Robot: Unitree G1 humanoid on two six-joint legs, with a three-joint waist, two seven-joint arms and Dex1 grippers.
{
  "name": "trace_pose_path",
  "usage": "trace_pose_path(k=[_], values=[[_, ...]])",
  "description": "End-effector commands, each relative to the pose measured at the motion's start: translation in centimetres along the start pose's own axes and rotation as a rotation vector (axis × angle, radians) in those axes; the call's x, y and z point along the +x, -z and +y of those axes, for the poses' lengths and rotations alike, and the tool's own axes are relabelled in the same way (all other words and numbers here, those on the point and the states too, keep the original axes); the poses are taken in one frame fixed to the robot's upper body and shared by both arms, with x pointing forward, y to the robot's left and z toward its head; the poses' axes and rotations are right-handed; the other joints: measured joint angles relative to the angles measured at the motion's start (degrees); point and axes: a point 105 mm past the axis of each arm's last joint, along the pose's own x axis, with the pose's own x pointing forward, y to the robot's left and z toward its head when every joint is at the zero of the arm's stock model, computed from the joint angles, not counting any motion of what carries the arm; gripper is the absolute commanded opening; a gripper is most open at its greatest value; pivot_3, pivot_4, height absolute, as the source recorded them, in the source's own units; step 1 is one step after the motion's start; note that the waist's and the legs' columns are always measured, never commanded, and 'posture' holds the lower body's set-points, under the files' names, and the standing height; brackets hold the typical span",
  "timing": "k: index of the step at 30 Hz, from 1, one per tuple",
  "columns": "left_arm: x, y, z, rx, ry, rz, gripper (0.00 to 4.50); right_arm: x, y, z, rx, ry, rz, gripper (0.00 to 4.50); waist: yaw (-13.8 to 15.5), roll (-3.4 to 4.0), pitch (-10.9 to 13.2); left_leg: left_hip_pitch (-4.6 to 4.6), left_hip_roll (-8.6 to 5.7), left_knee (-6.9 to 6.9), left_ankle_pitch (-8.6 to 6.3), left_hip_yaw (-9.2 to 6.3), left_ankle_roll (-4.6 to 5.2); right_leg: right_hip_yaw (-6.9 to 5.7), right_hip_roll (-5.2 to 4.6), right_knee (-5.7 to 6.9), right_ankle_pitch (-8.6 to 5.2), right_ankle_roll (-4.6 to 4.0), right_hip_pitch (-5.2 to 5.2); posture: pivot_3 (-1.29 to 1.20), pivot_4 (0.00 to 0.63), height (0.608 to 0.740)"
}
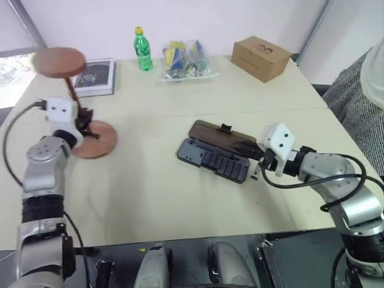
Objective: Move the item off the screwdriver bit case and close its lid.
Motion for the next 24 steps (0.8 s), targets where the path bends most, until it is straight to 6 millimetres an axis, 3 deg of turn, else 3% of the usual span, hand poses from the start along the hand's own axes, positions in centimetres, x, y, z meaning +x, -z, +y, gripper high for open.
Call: trace_pose_path(k=[1,4,7,13,18,24], values=[[0.0,-2.0,3.1,0.053,-0.118,-0.069,0.08,0.3,-1.0,-0.2,-0.037,-0.011,-0.039,0.00,0.1,-0.01,0.0,0.00,0.00,0.00,0.00,0.00,0.00,-0.01,0.00,-0.01,0.00,0.00,0.00,0.00,0.150,0.740],[-0.1,-1.4,5.2,0.037,-0.209,-0.069,0.08,0.6,-1.1,-0.2,-0.041,-0.025,-0.043,0.00,-0.1,-0.02,0.0,-0.01,-0.01,0.00,0.00,0.00,0.00,-0.02,-0.01,0.00,0.00,0.00,0.00,0.00,0.150,0.740],[-0.2,-0.7,6.1,-0.043,-0.265,-0.100,0.08,0.7,-1.1,-0.1,-0.046,-0.032,-0.043,0.00,-0.2,-0.02,0.0,0.00,0.00,0.00,0.00,0.01,0.00,-0.04,0.00,0.00,0.00,0.00,0.00,0.00,0.150,0.740],[-1.1,3.6,5.3,-0.203,-0.318,-0.042,0.08,0.4,-1.0,-0.1,-0.048,-0.021,-0.037,0.00,-0.3,-0.03,0.0,0.00,0.01,0.00,0.00,0.01,-0.01,-0.04,-0.05,0.03,0.01,0.01,0.00,0.00,0.150,0.740],[-1.9,6.1,4.7,-0.240,-0.343,0.013,0.08,0.2,-0.9,-0.1,-0.048,-0.013,-0.029,0.00,-0.3,0.03,-0.1,0.04,-0.02,0.00,0.00,0.06,-0.01,-0.03,-0.14,0.05,0.01,0.01,0.01,0.00,0.150,0.740],[-2.6,7.5,5.3,-0.211,-0.390,0.068,0.08,0.1,-0.8,-0.2,-0.052,-0.010,-0.026,0.00,-0.6,0.20,-0.2,0.14,-0.04,-0.03,-0.01,0.10,0.00,0.02,-0.15,0.07,0.02,0.02,0.03,0.00,0.150,0.740]])
